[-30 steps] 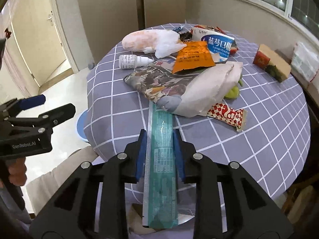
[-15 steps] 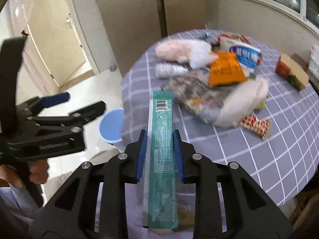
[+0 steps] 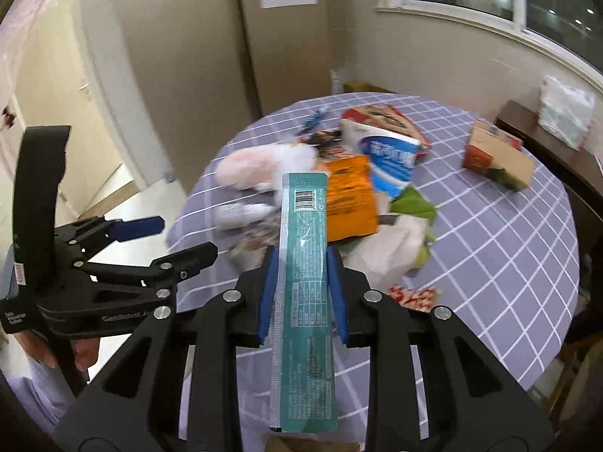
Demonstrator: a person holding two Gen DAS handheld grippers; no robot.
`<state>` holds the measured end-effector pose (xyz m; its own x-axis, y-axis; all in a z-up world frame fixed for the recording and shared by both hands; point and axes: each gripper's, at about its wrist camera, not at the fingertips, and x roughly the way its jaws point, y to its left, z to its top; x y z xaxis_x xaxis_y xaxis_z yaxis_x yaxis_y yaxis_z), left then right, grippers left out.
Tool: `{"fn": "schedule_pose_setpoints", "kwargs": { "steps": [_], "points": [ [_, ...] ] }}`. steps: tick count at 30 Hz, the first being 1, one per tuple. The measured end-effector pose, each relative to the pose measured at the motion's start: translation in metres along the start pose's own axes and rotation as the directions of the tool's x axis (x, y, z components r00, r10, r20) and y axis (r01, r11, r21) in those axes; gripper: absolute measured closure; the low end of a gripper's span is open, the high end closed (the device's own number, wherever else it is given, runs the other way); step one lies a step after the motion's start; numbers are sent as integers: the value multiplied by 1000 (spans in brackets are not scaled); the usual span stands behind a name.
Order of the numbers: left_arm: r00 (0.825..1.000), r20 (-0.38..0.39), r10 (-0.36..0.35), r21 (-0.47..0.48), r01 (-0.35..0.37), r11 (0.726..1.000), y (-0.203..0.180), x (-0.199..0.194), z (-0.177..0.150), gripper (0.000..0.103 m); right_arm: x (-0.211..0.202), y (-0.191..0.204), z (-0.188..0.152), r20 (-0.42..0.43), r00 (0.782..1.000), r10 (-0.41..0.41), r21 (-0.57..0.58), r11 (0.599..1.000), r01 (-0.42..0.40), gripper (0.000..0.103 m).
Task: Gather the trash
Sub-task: 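Lift the teal package with the right tool while the left tool grasps the white bottle, then carry the teal package and white bottle over the blue bin with both tools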
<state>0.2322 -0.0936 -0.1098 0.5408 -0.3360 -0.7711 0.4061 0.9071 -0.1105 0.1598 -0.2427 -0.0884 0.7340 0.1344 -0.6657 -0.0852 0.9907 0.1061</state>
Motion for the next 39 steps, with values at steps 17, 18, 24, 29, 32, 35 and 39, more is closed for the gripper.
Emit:
{"fn": "schedule_pose_setpoints", "kwargs": {
  "steps": [17,18,24,29,32,35,39],
  "points": [
    [997,-39,-64,57,66,996,7,39,26,66,30,-16,17,-46,997,-57,27,998,58,77],
    [998,-34,-61,55,63,996,8,37,25,66,29,-15,18,-45,997,-55,27,998,57,77],
    [999,-3,-45,31,45,998,20,21,19,66,29,0,21,-37,999,-35,3,999,35,77],
    [999,27,-18,-3,18,1000,38,5,14,66,32,21,27,-37,999,-3,-29,1000,2,77],
    [999,46,2,-23,-1,1000,52,-7,11,66,36,34,31,-38,999,22,-48,999,-24,77],
    [998,63,24,-44,-22,999,65,-17,7,66,41,50,34,-43,998,45,-71,996,-48,77],
    [996,74,43,-91,-37,995,90,-28,1,66,50,75,38,-55,995,81,-105,991,-87,77]
  ]
}}
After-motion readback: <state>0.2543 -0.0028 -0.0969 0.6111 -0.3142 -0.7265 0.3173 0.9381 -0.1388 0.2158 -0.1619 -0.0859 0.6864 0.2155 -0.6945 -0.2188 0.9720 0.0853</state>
